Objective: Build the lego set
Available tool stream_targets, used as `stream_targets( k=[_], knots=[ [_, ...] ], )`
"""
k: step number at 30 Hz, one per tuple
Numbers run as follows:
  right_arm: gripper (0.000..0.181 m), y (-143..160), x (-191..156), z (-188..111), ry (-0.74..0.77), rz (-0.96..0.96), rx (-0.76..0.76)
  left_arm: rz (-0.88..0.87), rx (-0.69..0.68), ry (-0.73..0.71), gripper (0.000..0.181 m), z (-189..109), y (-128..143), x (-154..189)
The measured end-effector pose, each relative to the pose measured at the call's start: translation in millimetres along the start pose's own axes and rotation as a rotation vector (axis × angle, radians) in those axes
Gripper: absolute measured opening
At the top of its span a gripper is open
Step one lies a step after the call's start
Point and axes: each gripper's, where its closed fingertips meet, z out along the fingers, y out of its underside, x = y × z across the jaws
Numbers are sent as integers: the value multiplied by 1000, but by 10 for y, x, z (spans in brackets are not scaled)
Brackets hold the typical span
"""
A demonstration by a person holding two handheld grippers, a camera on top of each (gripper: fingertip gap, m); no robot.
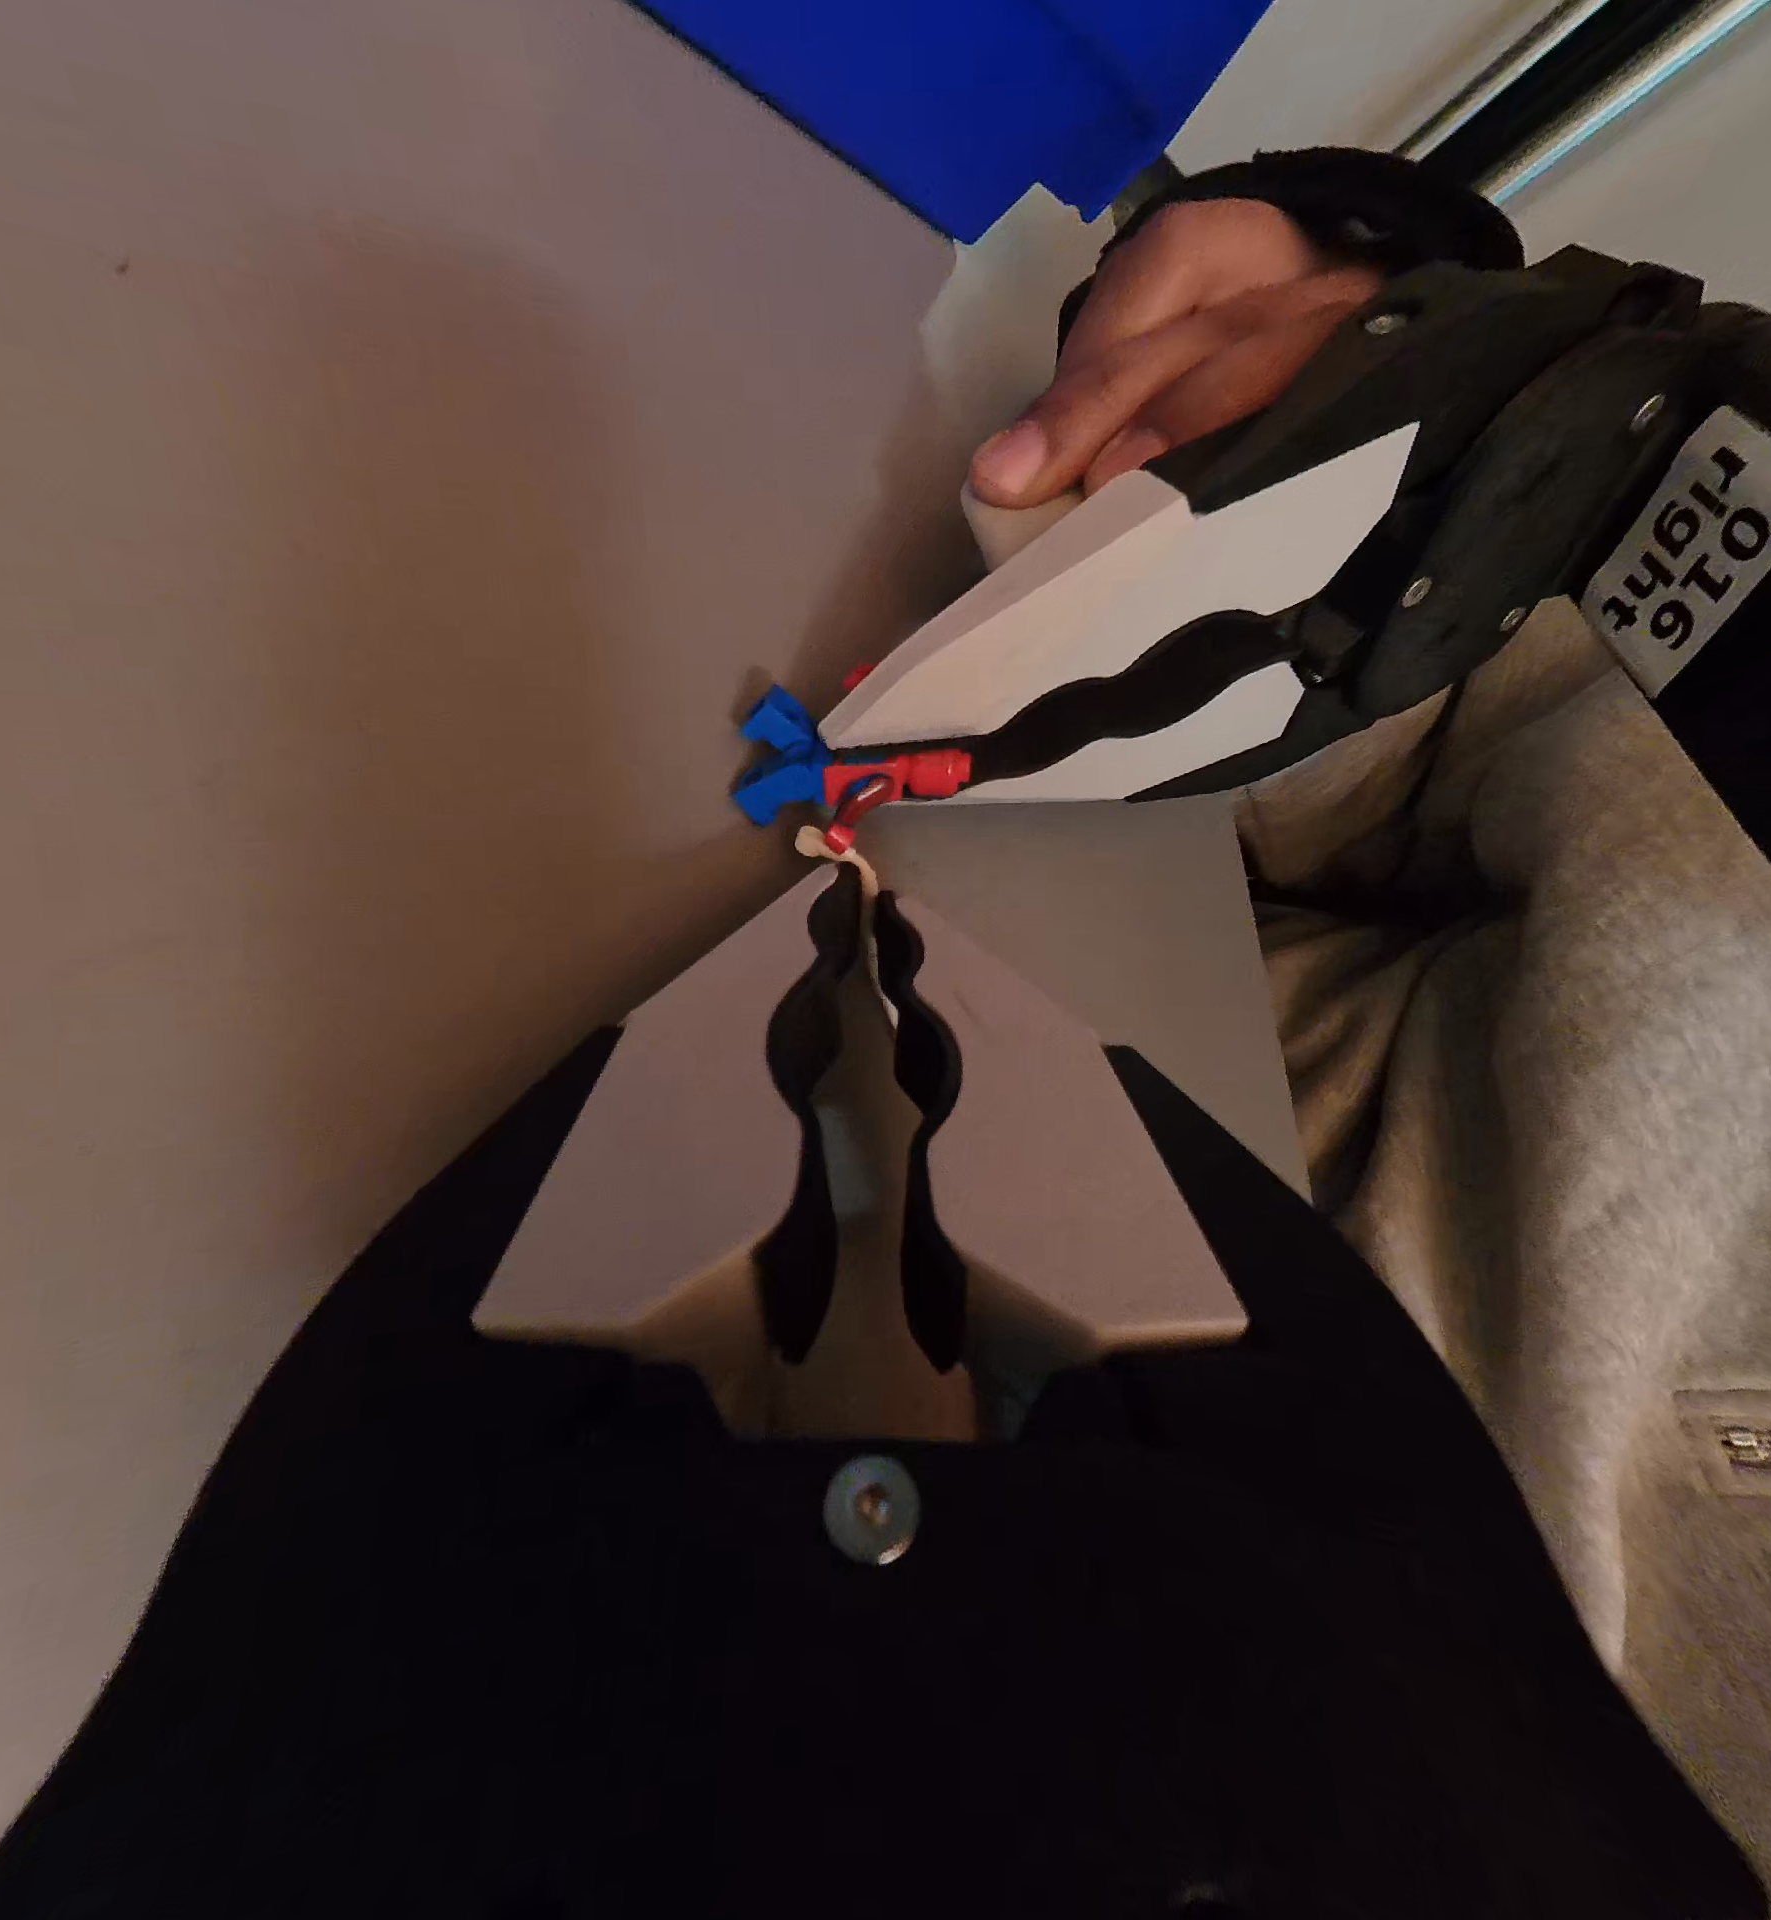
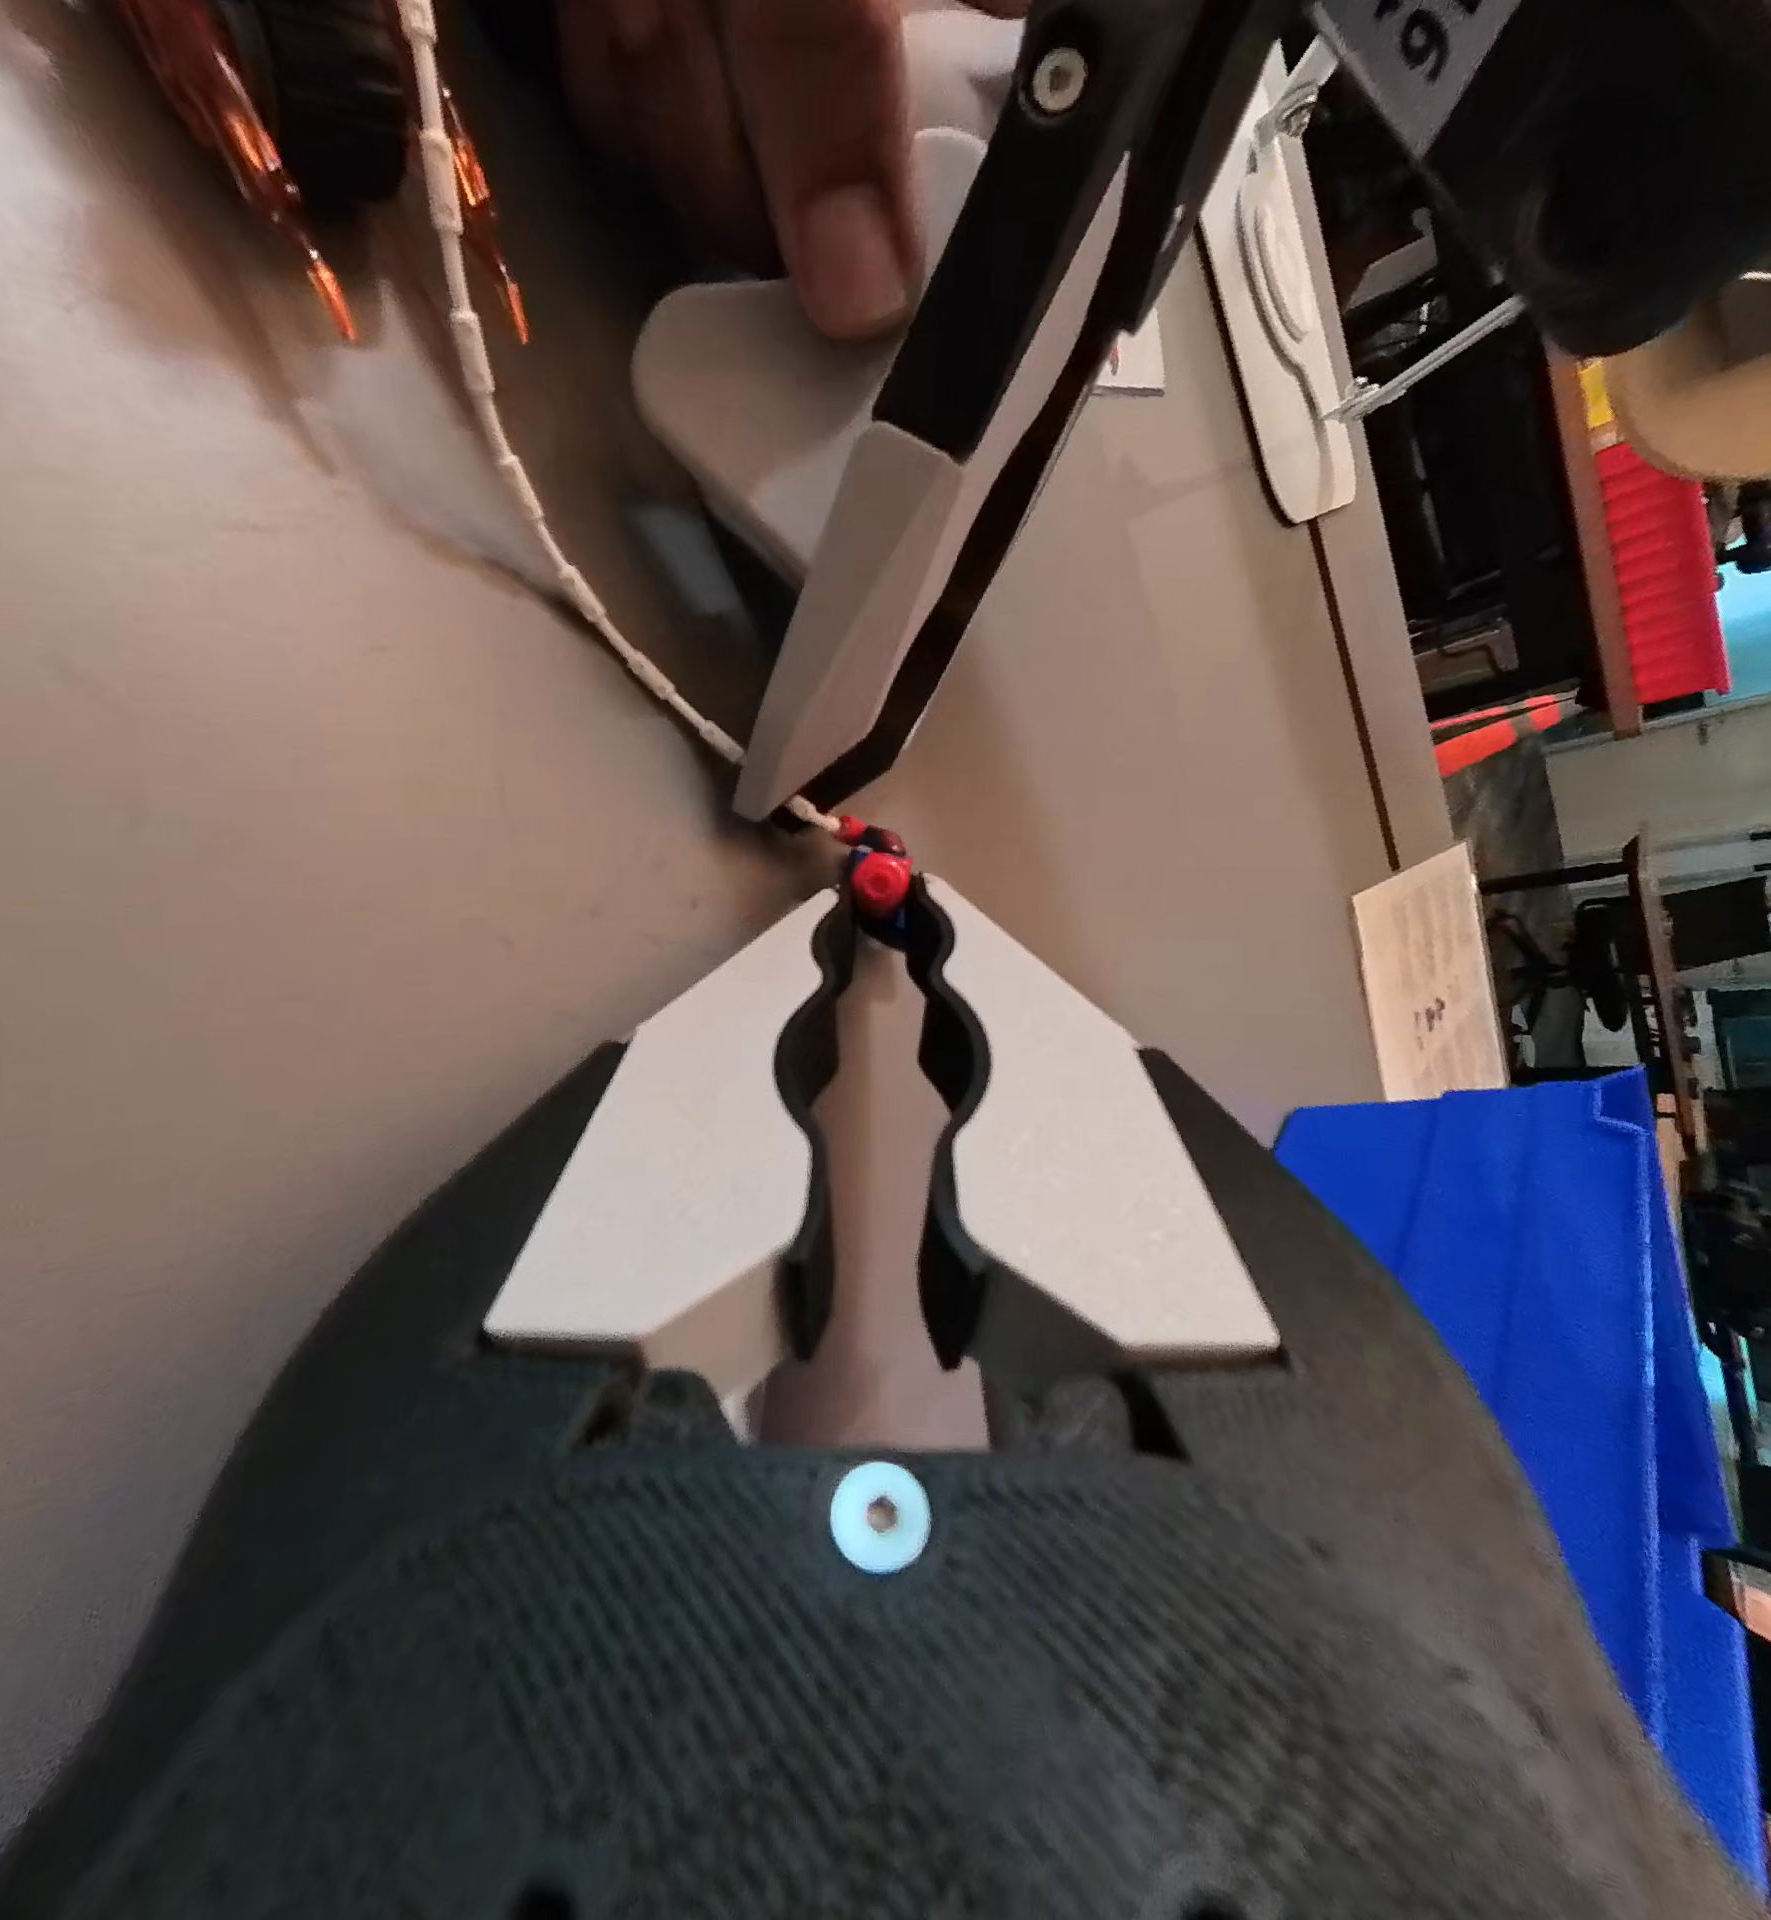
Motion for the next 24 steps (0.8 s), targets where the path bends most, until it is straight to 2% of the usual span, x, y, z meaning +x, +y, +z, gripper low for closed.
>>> stream_targets(
  k=[12,24],
  knots=[
    [8,3,-28,10,-42,-35,24,127,-41,-76,0,24,35,-4],
    [8,-9,-38,19,-80,-91,44,183,-54,-95,0,25,46,5]
  ],
)
